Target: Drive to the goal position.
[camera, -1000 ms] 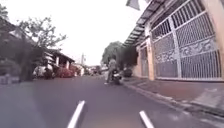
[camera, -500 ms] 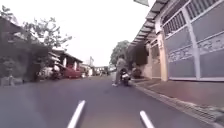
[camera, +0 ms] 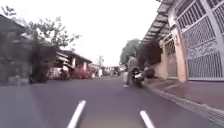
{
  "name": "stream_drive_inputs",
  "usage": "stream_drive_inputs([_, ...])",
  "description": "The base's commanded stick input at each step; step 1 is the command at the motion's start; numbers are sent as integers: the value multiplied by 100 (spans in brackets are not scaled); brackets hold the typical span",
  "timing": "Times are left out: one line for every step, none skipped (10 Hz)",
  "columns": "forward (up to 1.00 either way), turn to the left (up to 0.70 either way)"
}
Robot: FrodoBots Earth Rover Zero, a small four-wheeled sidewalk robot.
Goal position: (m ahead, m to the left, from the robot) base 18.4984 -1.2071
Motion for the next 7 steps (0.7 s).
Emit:
stream_drive_inputs([100,-40])
stream_drive_inputs([100,-40])
stream_drive_inputs([100,-40])
stream_drive_inputs([100,22])
stream_drive_inputs([100,40])
stream_drive_inputs([100,40])
stream_drive_inputs([100,40])
